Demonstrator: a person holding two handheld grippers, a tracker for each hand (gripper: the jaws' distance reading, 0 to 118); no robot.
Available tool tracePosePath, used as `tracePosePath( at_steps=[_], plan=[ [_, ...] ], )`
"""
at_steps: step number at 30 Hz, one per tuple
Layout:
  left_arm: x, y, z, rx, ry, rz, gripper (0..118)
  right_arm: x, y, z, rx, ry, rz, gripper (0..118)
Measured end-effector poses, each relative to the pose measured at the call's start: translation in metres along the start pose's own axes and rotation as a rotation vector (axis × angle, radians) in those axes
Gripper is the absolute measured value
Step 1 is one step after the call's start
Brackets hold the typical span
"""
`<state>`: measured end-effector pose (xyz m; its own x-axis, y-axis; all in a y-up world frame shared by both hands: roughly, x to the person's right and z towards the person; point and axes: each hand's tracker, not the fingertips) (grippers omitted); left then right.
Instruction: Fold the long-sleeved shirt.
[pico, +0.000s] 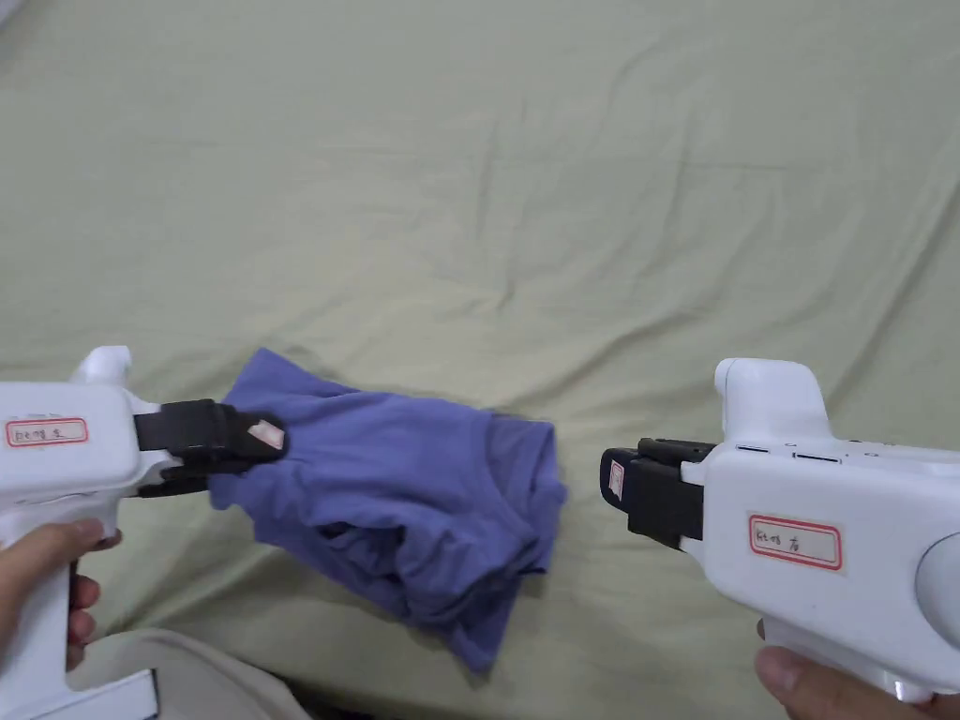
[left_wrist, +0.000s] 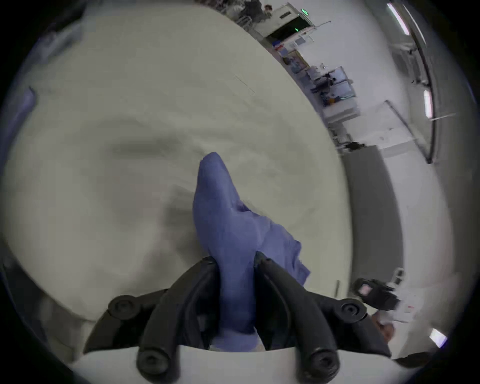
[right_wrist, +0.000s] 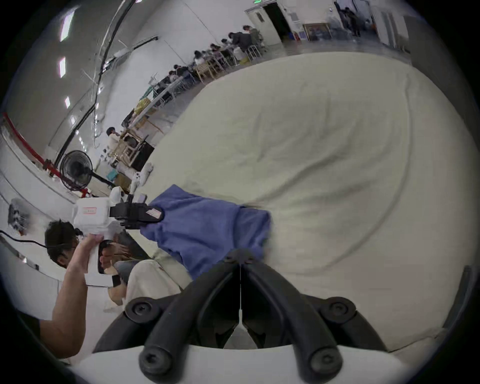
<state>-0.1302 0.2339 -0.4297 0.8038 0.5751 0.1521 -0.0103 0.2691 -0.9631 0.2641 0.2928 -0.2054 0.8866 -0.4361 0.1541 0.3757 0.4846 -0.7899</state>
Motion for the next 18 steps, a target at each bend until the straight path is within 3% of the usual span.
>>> tracePosePath(
  at_steps=[3,8,14,18],
  plan=[
    [-0.033,0.02,0.039,0.064,0.105,0.039,18,-0.025,0.004,-0.004,0.003,0.114,0.026,3],
    [-0.081,0.045,0.079,0.088,0.319,0.017,18,-0.087,0.012,-0.027,-0.014,0.137,0.064,3],
    [-0.122,0.052,0.066,-0.033,0.444,0.006,18,-0.175,0.007,-0.054,-0.072,0.252,0.236,3],
    [-0.121,0.052,0.048,-0.092,0.521,-0.052,18,-0.188,0.002,-0.054,-0.1,0.28,0.266,3]
  ],
)
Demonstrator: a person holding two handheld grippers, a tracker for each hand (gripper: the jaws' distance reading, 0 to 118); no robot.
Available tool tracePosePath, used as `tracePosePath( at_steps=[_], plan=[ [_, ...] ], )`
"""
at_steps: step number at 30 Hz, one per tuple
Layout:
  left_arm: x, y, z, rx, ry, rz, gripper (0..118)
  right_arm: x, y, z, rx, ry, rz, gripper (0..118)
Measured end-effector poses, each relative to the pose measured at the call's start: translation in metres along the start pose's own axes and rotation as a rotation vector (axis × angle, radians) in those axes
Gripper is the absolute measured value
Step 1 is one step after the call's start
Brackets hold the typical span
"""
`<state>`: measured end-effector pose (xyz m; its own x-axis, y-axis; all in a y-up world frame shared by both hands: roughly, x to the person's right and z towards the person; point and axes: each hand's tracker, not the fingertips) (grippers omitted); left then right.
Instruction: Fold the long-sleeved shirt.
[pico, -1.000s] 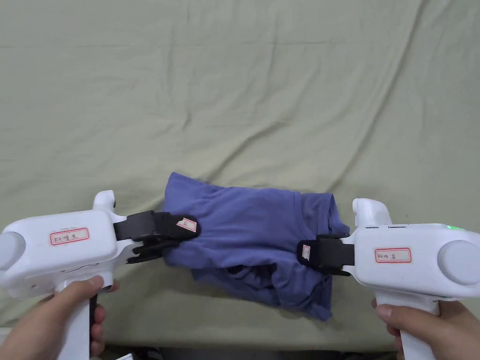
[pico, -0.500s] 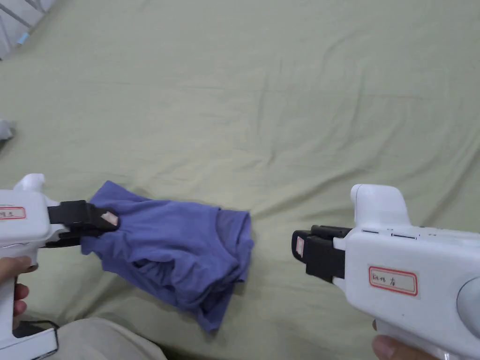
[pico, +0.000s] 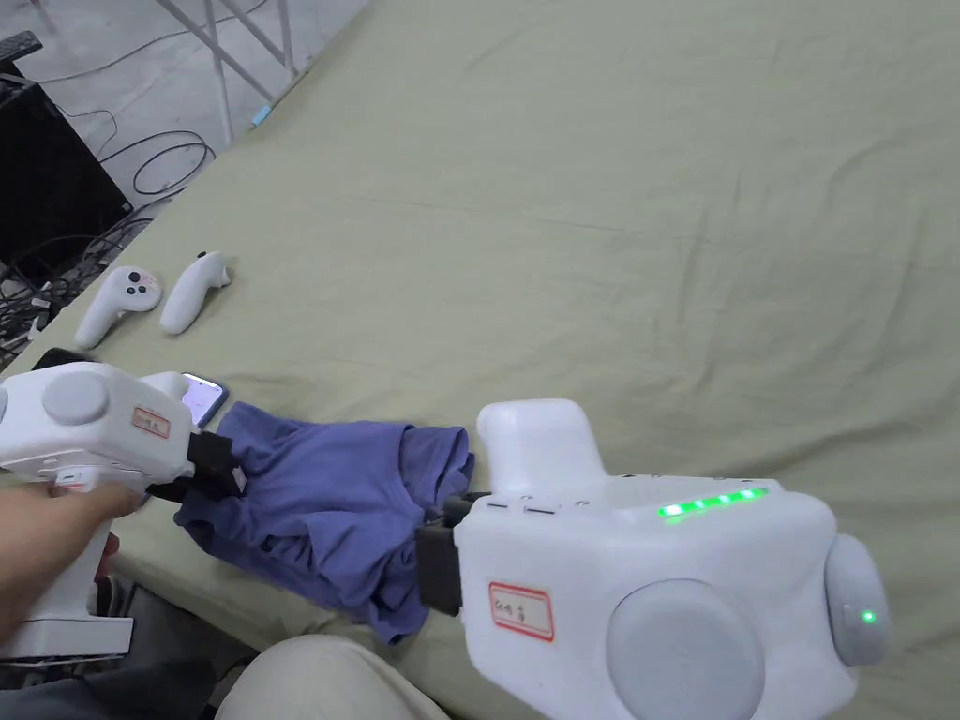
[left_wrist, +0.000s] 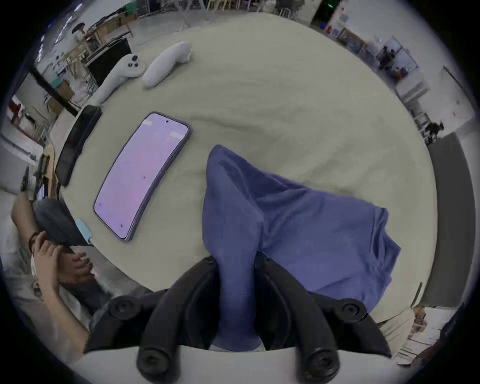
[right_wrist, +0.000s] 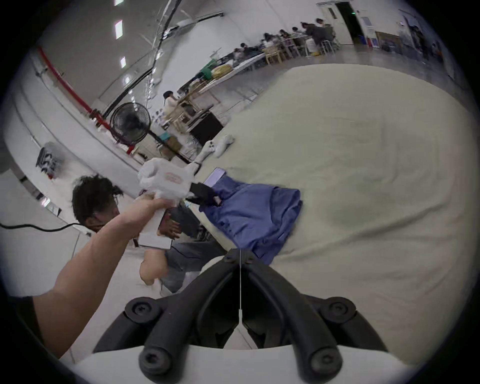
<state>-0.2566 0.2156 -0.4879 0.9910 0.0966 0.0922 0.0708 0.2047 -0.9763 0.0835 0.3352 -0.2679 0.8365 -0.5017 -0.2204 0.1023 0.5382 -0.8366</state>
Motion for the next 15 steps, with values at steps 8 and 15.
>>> tracePosePath(
  at_steps=[8,15],
  plan=[
    [0.025,-0.01,0.023,0.119,0.159,-0.13,118,0.022,-0.005,0.01,-0.008,-0.049,-0.014,3],
    [0.062,0.005,0.064,0.283,0.07,-0.043,118,0.037,-0.005,0.037,0.057,-0.1,-0.046,3]
  ],
)
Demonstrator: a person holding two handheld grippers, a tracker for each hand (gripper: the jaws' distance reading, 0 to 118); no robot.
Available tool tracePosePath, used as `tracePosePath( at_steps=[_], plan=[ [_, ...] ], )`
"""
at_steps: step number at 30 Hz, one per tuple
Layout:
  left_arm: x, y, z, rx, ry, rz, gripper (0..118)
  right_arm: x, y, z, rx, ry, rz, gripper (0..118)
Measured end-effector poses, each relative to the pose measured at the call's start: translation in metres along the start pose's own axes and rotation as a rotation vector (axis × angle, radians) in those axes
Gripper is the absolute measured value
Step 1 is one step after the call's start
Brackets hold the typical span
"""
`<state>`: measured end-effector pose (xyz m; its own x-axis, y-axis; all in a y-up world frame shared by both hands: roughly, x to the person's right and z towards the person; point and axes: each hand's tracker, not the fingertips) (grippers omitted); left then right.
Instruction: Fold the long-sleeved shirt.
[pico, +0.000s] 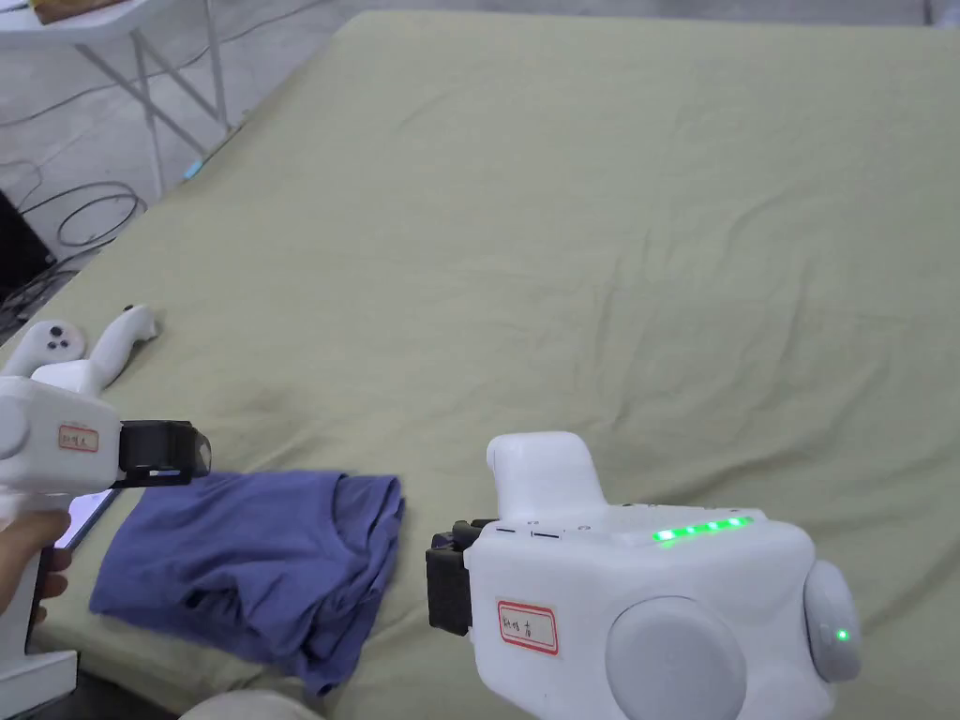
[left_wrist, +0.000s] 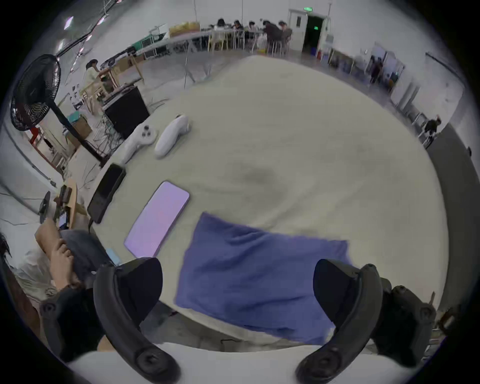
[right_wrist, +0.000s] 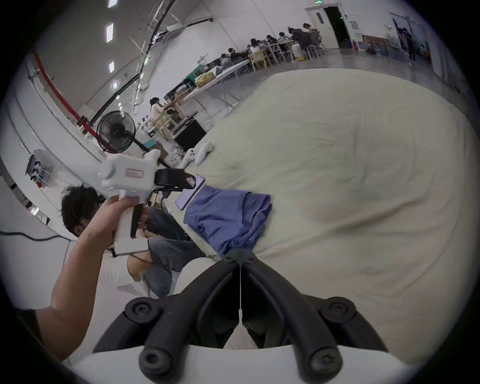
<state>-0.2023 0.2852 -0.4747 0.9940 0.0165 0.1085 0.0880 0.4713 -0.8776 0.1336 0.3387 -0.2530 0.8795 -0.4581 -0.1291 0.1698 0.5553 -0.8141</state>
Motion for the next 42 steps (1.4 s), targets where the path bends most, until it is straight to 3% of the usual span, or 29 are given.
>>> tracePosePath(
  at_steps=[1,3,5,7,12,14,21,28,42],
  plan=[
    [0.015,0.002,0.007,0.011,-0.042,0.013,102,0.005,0.0,0.008,0.022,-0.009,-0.016,3],
    [0.05,-0.001,0.037,0.127,-0.116,-0.004,0,0.019,0.003,0.025,0.067,-0.035,-0.029,3],
    [0.095,0.001,0.061,0.28,-0.045,-0.059,0,0.039,0.009,0.05,0.136,-0.112,-0.052,3],
    [0.136,0.002,0.098,0.347,-0.073,-0.162,0,0.058,0.016,0.081,0.205,-0.185,-0.07,3],
    [0.231,0.02,0.178,0.61,-0.128,-0.209,0,0.101,0.042,0.178,0.444,-0.38,-0.089,3],
    [0.266,0.028,0.205,0.738,-0.161,-0.199,0,0.113,0.054,0.217,0.542,-0.469,-0.082,3],
    [0.352,0.042,0.277,0.932,-0.297,-0.185,0,0.128,0.084,0.301,0.788,-0.788,0.028,3],
    [0.386,0.034,0.304,0.988,-0.305,-0.214,0,0.124,0.091,0.33,0.861,-0.785,0.048,3],
    [0.375,0.029,0.306,0.988,-0.27,-0.206,0,0.112,0.096,0.32,0.871,-0.803,0.111,3]
  ],
)
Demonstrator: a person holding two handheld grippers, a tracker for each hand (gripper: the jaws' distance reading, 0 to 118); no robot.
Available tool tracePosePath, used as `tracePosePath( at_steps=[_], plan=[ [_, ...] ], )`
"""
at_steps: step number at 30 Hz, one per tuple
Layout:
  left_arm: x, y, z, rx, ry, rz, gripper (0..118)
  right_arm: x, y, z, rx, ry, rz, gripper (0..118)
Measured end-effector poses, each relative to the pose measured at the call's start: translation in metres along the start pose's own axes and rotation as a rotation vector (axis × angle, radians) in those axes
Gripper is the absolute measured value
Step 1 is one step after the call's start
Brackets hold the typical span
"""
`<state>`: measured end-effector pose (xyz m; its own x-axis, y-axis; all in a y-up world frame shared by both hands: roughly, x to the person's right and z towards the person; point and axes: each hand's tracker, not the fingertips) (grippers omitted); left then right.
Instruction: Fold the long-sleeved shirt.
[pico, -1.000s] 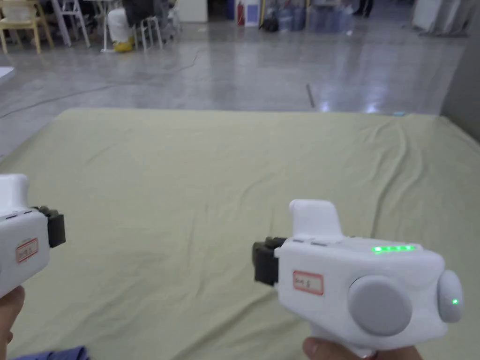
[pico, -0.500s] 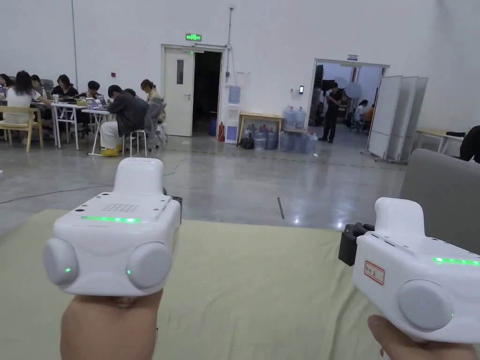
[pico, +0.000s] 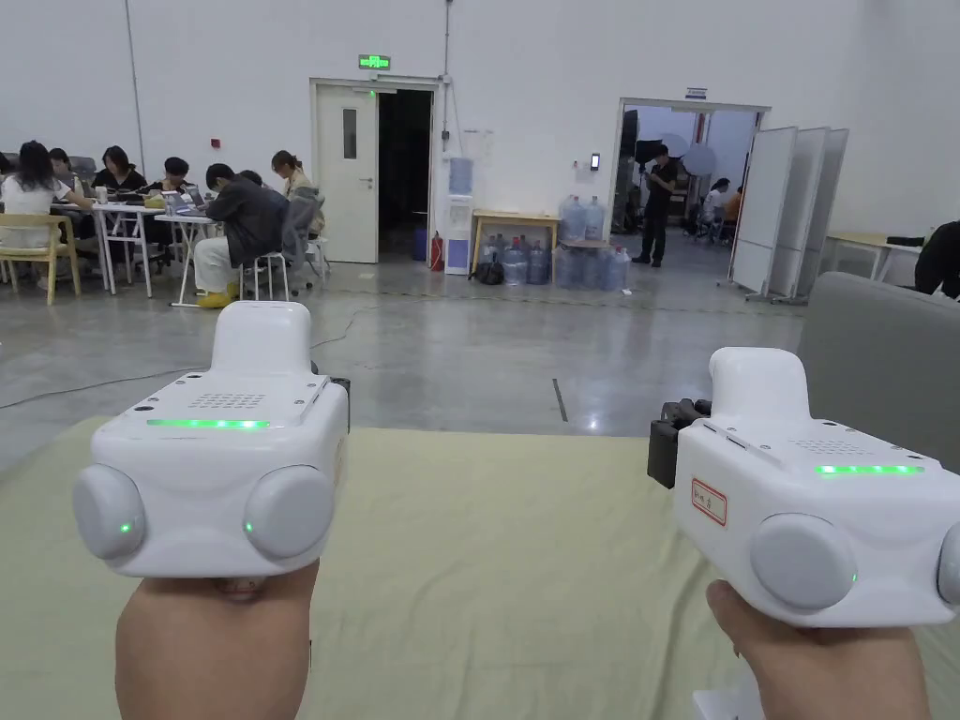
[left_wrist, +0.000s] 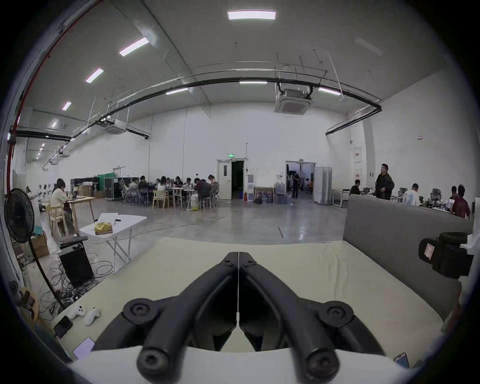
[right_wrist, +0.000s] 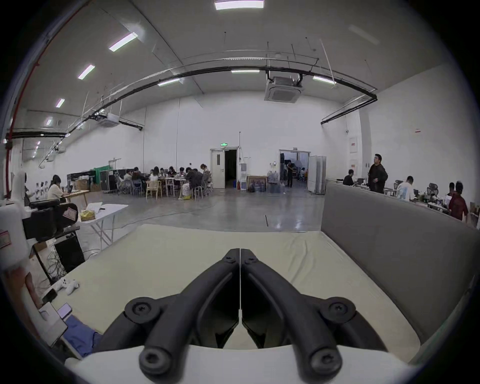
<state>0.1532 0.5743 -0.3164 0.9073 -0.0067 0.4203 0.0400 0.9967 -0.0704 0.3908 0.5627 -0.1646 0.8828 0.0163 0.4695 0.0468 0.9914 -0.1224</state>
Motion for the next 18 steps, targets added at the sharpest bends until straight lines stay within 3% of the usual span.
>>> tracePosePath(
  at_steps=[18],
  plan=[
    [-0.0056,0.0068,0.0037,0.009,0.001,-0.019,0,-0.0085,0.0077,-0.0009,0.012,0.014,0.006,3]
  ],
)
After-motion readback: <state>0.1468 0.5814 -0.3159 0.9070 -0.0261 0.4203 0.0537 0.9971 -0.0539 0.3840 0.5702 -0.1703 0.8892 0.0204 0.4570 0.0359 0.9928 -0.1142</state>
